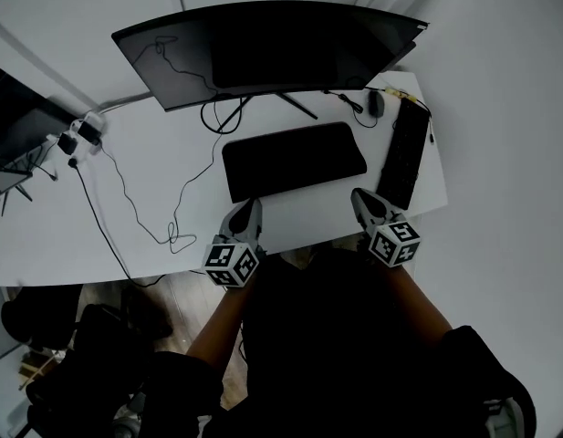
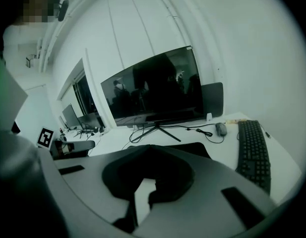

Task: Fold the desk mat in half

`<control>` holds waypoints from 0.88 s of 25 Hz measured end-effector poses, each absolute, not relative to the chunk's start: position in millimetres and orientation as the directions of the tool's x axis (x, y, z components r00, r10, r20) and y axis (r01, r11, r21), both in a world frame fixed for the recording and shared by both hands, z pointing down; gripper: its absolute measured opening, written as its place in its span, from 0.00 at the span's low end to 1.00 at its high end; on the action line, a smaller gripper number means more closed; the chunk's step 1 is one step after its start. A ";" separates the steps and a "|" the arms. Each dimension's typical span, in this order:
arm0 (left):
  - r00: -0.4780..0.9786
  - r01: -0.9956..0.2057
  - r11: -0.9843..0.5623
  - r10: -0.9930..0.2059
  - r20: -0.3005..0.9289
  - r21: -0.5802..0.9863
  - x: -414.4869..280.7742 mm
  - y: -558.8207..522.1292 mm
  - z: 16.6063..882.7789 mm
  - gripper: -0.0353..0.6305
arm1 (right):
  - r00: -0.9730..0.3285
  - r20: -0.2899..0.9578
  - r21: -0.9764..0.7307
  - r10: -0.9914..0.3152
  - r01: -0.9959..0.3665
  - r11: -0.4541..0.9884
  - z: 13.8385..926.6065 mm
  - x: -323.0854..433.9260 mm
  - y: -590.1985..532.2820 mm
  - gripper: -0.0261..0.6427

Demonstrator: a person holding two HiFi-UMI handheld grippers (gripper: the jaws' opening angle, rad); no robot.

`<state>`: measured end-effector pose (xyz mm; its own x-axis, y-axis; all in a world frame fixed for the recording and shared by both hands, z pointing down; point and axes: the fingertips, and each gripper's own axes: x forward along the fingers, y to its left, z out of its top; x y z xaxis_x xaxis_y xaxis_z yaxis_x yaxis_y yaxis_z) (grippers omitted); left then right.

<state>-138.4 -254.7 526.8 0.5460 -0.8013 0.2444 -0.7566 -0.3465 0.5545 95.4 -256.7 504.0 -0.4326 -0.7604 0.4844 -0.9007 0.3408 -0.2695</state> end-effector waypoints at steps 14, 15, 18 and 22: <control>0.403 -0.880 -0.309 -0.887 0.224 0.360 -94.5 -128.2 495.3 0.09 | -0.540 0.308 -0.165 -0.784 -0.841 0.514 439.5 150.7 -160.4 0.04; 0.380 -0.895 -0.293 -0.897 0.227 0.338 -90.0 -118.6 496.0 0.09 | -0.548 0.299 -0.164 -0.781 -0.836 0.524 439.3 156.2 -148.0 0.04; 0.318 -0.917 -0.243 -0.925 0.209 0.316 -68.9 -81.3 487.4 0.09 | -0.566 0.284 -0.162 -0.774 -0.824 0.543 438.7 183.6 -106.3 0.04; 0.299 -0.934 -0.248 -0.937 0.181 0.258 -28.5 -23.1 474.0 0.09 | -0.557 0.269 -0.123 -0.786 -0.829 0.545 444.6 224.9 -50.8 0.04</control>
<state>-28.5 -23.1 474.0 0.2987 -0.9371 0.1807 -0.9339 -0.2480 0.2577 224.9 -50.8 444.6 -0.5569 -0.7857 0.2692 -0.8290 0.5455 -0.1230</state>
